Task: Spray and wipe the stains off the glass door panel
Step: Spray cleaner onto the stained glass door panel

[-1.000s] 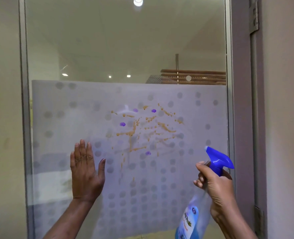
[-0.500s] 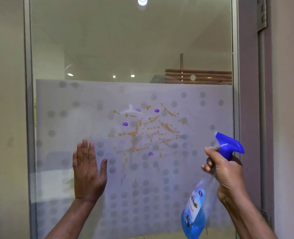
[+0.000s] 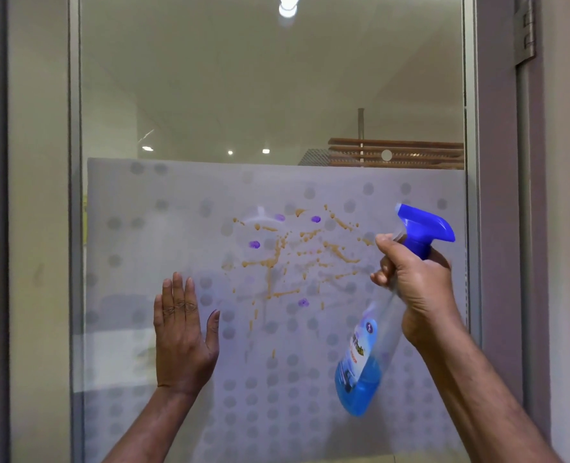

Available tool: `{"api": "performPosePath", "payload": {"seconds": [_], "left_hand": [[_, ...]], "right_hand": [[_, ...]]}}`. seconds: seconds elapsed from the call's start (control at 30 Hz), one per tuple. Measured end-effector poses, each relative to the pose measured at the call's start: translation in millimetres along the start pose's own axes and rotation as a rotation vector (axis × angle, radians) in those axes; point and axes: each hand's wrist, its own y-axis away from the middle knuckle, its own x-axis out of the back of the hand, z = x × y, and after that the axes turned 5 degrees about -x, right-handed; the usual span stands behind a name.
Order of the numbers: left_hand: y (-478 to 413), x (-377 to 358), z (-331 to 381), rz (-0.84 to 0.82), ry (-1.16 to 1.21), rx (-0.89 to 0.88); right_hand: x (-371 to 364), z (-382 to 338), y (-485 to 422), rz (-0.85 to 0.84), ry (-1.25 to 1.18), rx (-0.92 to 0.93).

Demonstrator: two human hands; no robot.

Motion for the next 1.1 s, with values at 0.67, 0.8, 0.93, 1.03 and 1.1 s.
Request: {"api": "performPosePath", "payload": {"seconds": [0.67, 0.8, 0.93, 1.03, 1.1], "left_hand": [[0, 3, 1, -0.021, 0.021, 0.011], [0, 3, 2, -0.023, 0.025, 0.015], [-1, 3, 2, -0.02, 0.022, 0.013], [0, 2, 1, -0.021, 0.016, 0.009], [1, 2, 0, -0.023, 0.011, 0.009]], "right_hand": [[-81, 49, 61, -0.373, 0.226, -0.13], [-64, 76, 84, -0.375, 0.295, -0.233], [-42, 101, 104, -0.362, 0.331, -0.345], [-25, 114, 117, -0.358, 0.365, -0.384], [-13, 120, 120, -0.311, 0.387, -0.397]]}}
